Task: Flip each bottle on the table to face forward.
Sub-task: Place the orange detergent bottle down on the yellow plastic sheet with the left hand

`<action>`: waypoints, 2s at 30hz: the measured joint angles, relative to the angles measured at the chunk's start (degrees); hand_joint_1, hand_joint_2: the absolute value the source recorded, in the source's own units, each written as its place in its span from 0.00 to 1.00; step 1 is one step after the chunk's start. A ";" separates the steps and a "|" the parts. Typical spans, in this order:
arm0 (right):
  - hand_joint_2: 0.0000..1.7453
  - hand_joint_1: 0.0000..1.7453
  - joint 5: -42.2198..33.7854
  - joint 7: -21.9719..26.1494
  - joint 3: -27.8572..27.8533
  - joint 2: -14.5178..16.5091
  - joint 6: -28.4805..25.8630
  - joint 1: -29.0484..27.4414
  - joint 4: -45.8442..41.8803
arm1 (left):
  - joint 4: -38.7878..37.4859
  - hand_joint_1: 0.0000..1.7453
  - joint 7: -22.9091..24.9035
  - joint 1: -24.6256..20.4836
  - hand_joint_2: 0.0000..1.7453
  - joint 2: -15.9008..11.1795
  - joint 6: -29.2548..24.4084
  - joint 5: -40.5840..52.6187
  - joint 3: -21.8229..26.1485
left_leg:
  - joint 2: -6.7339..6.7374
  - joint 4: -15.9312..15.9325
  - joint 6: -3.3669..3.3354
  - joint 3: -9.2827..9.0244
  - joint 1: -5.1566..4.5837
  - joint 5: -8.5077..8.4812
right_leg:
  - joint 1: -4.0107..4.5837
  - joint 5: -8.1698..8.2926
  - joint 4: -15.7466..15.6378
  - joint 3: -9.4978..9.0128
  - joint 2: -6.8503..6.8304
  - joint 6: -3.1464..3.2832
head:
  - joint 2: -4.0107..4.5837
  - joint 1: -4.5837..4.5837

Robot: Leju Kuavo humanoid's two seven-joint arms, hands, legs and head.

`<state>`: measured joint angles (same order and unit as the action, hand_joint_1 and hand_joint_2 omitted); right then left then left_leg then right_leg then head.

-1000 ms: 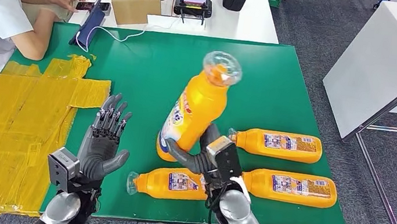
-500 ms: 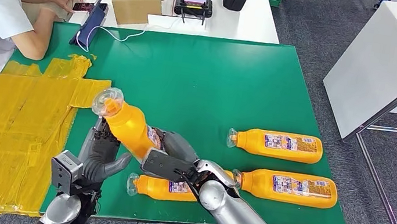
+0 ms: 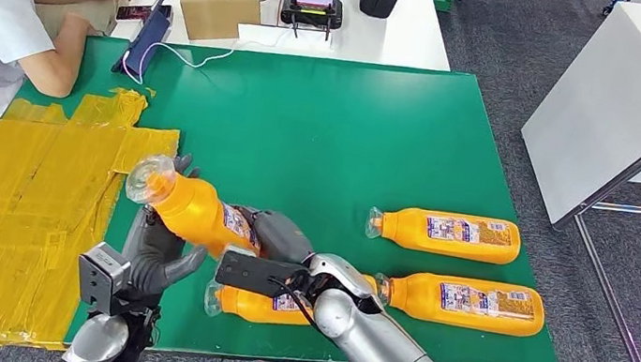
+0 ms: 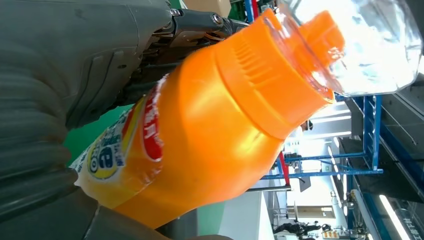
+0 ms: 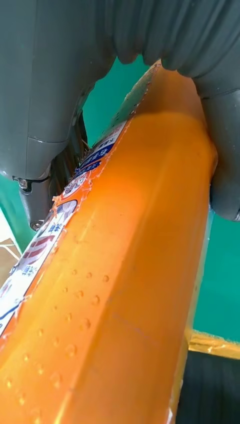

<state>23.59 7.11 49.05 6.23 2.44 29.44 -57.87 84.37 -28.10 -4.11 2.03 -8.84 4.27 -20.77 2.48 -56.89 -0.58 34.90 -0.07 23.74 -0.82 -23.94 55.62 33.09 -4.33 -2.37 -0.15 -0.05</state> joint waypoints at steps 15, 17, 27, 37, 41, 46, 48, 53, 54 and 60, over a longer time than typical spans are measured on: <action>1.00 1.00 6.81 1.28 1.86 -0.24 -6.19 -2.76 -5.13 | 0.00 1.00 0.91 0.92 1.00 0.22 -1.15 2.38 1.50 | -0.01 0.00 0.00 0.04 0.00 0.00 | 0.00 -0.01 0.00 0.05 -0.01 0.00 | 0.00 0.01; 1.00 1.00 7.32 1.29 1.90 -0.42 -6.53 -3.12 -5.93 | 0.01 1.00 0.95 1.00 1.00 0.32 -1.14 2.38 1.57 | -0.01 0.00 0.00 0.05 0.00 0.00 | 0.00 -0.01 0.00 0.05 -0.01 0.01 | 0.00 0.01; 1.00 1.00 10.14 1.06 1.99 -1.57 -7.66 -5.13 -10.66 | 0.27 1.00 0.84 2.18 1.00 1.95 -0.14 -0.15 3.36 | 0.00 0.00 0.00 0.05 0.00 0.00 | 0.01 -0.01 0.00 0.04 0.00 0.01 | 0.00 0.01; 1.00 0.25 9.49 1.36 1.99 -1.51 -7.91 -5.35 -10.90 | 1.06 1.00 0.26 2.72 1.00 2.46 -0.15 -1.38 4.06 | 0.00 0.00 0.00 0.04 0.00 0.00 | 0.00 -0.01 0.00 0.04 0.00 0.01 | 0.00 0.01; 1.00 0.00 8.15 2.41 1.55 -1.52 -10.60 -6.57 -11.97 | 2.71 1.00 -0.20 2.71 1.00 2.57 -1.94 -0.29 4.70 | -0.01 0.00 0.00 0.03 0.00 0.00 | 0.01 -0.01 0.00 0.05 0.00 0.01 | 0.00 0.00; 1.00 0.00 5.37 6.48 -2.43 -2.18 -17.71 -11.45 -18.07 | 5.64 1.00 1.22 1.55 1.00 1.64 -9.22 9.46 5.36 | -0.02 0.00 0.00 0.04 0.00 0.01 | 0.00 -0.01 -0.01 0.08 -0.01 0.01 | 0.00 -0.01; 1.00 0.00 4.40 8.80 -5.03 -2.81 -20.51 -14.11 -21.74 | 6.22 1.00 2.92 0.79 1.00 0.93 -13.53 17.08 5.61 | -0.05 0.00 0.00 0.05 0.00 0.01 | 0.00 -0.02 -0.01 0.07 -0.04 0.01 | 0.00 0.00; 1.00 0.00 2.23 15.14 -11.61 -4.27 -25.09 -20.84 -31.74 | 5.88 1.00 7.28 -1.91 1.00 -0.85 -20.14 31.72 5.76 | -0.05 0.00 -0.01 0.07 -0.01 0.01 | -0.01 -0.02 -0.02 0.07 -0.04 0.01 | 0.00 0.01; 1.00 0.00 2.35 15.78 -12.57 -4.51 -25.45 -21.86 -33.32 | 5.52 1.00 8.72 -2.61 1.00 -1.24 -20.98 35.60 5.77 | -0.05 0.00 -0.01 0.06 -0.01 0.01 | -0.01 -0.01 -0.02 0.07 -0.04 0.01 | 0.00 0.00; 1.00 0.00 -0.53 18.50 -17.52 -5.60 -24.73 -26.36 -40.48 | -1.54 1.00 23.83 -8.85 1.00 -4.70 -19.60 71.66 5.06 | 0.02 0.00 0.01 0.01 0.00 0.00 | 0.01 0.01 -0.01 0.05 0.00 0.02 | 0.00 0.00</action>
<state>23.06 25.61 31.53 0.63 -22.29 3.08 -98.34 82.82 -4.27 -12.96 -2.67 -28.44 75.93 -15.71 2.50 -56.89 -0.57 34.91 -0.07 23.74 -0.81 -23.94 55.61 33.14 -4.33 -2.36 -0.15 -0.05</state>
